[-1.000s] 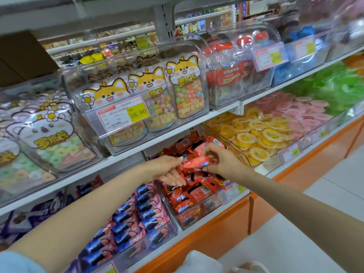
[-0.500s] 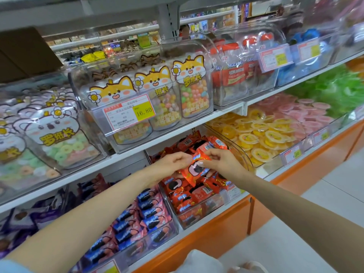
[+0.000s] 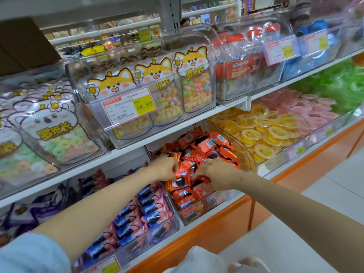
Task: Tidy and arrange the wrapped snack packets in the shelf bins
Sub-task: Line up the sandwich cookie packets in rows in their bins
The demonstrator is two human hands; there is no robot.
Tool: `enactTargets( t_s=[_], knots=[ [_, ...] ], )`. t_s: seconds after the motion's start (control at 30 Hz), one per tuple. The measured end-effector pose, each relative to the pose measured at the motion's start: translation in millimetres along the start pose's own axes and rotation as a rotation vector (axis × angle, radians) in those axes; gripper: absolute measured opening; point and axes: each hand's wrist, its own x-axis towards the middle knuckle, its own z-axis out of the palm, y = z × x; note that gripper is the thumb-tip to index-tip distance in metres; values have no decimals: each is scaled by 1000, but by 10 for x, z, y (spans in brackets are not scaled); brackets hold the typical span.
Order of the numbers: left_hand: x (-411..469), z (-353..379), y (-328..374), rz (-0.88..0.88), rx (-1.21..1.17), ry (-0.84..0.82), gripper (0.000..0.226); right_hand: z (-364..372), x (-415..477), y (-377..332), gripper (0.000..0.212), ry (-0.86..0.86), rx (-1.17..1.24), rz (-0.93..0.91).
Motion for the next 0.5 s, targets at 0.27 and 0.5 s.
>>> enactTargets(
  t_s=[0.27,0.5],
  knots=[
    [-68,-112,-90,-20,-679,172,28,-9,101,-20,49,161,638,209],
    [-198,-73,-51,164,-989,116,40,-85,162,-150,21,337,980,202]
  ],
)
